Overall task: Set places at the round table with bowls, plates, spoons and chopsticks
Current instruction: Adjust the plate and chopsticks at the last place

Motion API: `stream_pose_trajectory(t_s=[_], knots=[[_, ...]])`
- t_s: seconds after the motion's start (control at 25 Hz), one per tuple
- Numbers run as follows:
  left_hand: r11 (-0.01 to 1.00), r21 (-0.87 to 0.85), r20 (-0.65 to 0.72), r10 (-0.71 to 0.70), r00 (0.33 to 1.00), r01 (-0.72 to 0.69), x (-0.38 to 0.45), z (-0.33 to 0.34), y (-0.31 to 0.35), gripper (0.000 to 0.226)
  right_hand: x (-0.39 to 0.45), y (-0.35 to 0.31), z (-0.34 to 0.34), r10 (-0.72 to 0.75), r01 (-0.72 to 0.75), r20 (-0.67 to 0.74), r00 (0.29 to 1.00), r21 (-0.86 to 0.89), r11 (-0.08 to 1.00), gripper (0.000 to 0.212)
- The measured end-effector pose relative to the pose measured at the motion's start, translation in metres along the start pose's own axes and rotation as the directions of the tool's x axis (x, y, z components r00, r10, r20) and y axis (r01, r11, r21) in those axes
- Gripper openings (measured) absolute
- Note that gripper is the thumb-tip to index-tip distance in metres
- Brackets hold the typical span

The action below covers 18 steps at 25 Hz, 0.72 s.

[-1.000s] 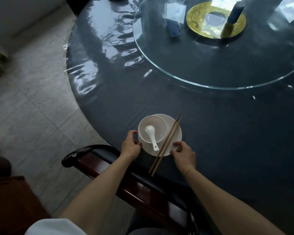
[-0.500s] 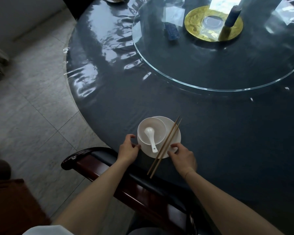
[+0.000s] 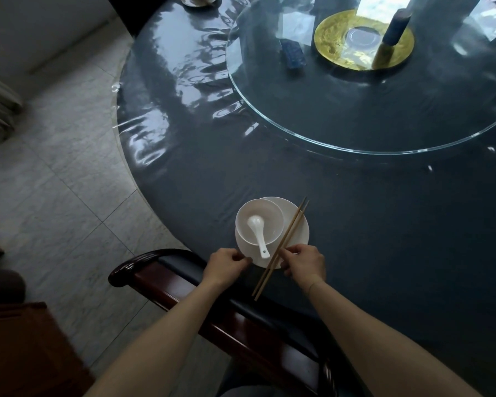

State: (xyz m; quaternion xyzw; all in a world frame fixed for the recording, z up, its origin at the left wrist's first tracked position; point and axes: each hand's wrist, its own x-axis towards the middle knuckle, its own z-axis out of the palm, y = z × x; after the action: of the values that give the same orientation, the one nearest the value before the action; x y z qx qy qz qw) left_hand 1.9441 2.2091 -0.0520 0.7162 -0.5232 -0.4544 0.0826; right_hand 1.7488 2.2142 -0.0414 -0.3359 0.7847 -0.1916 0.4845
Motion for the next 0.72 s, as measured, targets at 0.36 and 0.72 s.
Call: stream_pose_trajectory(t_s=[0.36, 0.72], knots=[[0.998, -0.048, 0.198, 0.049, 0.979, -0.04, -0.003, 0.001, 0.004, 0.012, 0.007, -0.007, 0.003, 0.043, -0.043, 0.004, 0.999, 0.051, 0.998, 0.018], [0.996, 0.029, 0.158, 0.075, 0.985, -0.08, -0.011, -0.002, 0.014, 0.02, 0.001, -0.003, -0.003, 0.023, -0.023, -0.001, 1.0, 0.054, 0.998, 0.015]])
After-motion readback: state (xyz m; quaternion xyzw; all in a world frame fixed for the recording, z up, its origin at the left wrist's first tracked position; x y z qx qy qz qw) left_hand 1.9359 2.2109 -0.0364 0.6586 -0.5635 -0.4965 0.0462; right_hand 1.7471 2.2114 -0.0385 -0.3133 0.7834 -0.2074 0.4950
